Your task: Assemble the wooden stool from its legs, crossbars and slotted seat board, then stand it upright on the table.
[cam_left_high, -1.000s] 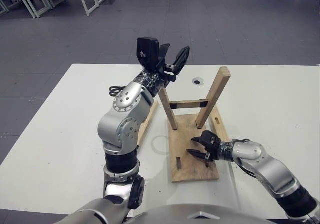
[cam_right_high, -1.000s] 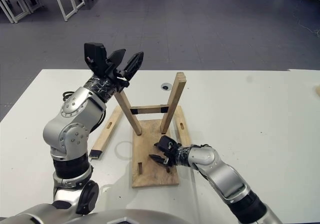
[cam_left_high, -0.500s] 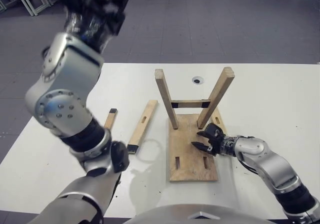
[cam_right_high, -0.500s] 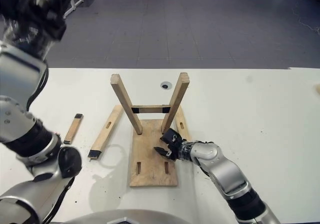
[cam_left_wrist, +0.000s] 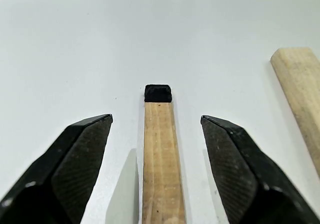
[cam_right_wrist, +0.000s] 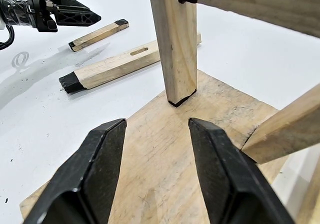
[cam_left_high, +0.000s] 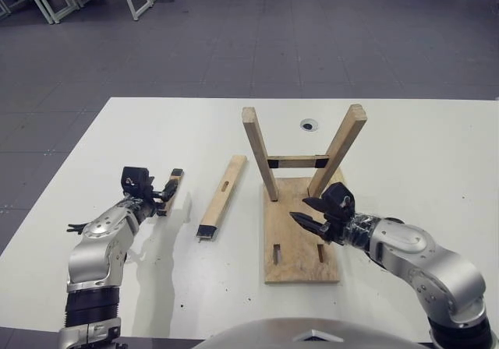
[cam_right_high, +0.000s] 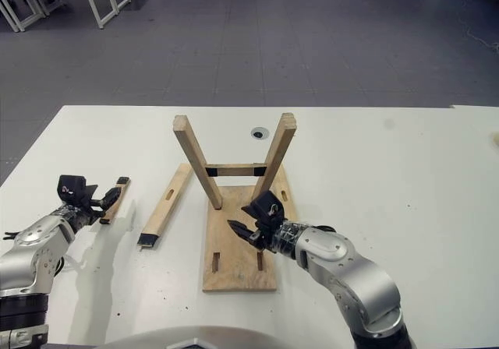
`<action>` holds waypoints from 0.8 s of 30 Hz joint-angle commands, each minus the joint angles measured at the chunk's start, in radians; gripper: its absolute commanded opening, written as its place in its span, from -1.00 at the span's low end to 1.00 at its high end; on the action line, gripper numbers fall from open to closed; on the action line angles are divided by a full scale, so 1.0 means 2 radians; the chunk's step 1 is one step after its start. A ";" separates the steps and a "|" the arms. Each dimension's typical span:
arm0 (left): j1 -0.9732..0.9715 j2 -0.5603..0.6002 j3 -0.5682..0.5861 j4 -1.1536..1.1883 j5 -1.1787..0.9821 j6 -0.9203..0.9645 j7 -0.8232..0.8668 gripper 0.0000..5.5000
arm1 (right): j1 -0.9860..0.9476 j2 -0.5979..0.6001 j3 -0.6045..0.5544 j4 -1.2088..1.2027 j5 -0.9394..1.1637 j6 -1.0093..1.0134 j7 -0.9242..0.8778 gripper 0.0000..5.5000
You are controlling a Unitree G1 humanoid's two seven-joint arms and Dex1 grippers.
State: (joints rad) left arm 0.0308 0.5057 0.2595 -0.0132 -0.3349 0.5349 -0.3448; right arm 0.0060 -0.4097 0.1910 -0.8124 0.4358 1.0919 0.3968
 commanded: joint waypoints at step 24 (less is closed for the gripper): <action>0.103 -0.031 -0.058 0.050 0.057 0.003 0.007 -0.52 | -0.013 -0.012 -0.005 -0.001 0.027 0.017 -0.017 -0.17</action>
State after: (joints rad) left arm 0.1349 0.4717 0.1898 0.0124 -0.2775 0.4687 -0.3590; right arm 0.0016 -0.4189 0.1985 -0.8208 0.4772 1.1144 0.3586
